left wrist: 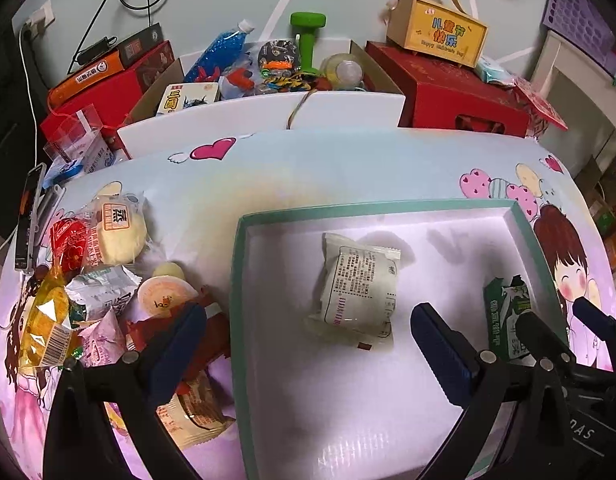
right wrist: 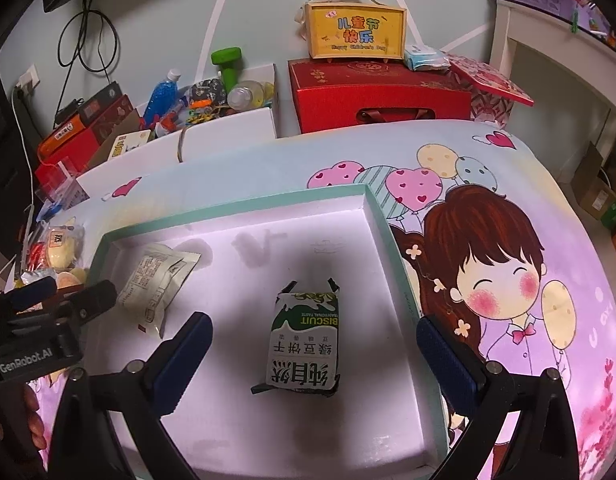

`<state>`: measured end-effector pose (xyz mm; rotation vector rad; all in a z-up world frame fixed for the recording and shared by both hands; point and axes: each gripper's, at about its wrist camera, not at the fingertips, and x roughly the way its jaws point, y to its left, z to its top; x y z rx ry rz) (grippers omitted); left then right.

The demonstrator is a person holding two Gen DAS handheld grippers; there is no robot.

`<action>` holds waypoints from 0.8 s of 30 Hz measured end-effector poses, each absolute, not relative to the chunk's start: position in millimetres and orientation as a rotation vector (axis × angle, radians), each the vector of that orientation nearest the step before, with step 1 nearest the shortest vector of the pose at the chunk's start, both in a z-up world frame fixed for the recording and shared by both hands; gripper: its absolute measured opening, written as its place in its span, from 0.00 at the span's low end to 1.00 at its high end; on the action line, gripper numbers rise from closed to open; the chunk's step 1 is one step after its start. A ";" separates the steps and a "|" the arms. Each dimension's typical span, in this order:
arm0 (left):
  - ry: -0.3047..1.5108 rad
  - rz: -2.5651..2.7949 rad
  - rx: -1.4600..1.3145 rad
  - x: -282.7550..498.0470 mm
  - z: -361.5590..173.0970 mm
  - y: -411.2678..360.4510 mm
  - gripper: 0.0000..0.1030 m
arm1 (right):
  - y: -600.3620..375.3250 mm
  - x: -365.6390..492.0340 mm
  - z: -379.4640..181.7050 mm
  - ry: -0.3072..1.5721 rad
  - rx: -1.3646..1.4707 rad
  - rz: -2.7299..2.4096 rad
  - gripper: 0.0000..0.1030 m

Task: Organize snacks
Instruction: 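Open the left tool over the tray while the right tool releases the BISCUIT packet, then move both tools back from the tray to the snack pile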

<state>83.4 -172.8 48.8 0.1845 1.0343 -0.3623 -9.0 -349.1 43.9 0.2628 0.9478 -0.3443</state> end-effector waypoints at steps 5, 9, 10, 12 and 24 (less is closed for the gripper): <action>1.014 -0.358 0.171 80.1 56.1 -167.7 0.99 | -350.3 -11.8 48.3 0.941 0.280 -0.344 1.00; 1.011 -0.358 0.133 77.1 62.3 -159.8 0.99 | -350.0 -14.2 53.9 0.931 0.300 -0.340 1.00; 1.014 -0.353 0.109 76.8 63.5 -155.8 0.99 | -349.0 -14.7 55.4 0.930 0.303 -0.336 1.00; 1.022 -0.346 0.087 76.9 64.3 -150.4 0.99 | -346.2 -15.3 57.8 0.923 0.303 -0.326 1.00; 0.994 -0.323 0.066 66.2 74.5 -110.4 0.99 | -319.6 -10.4 67.2 0.886 0.273 -0.234 1.00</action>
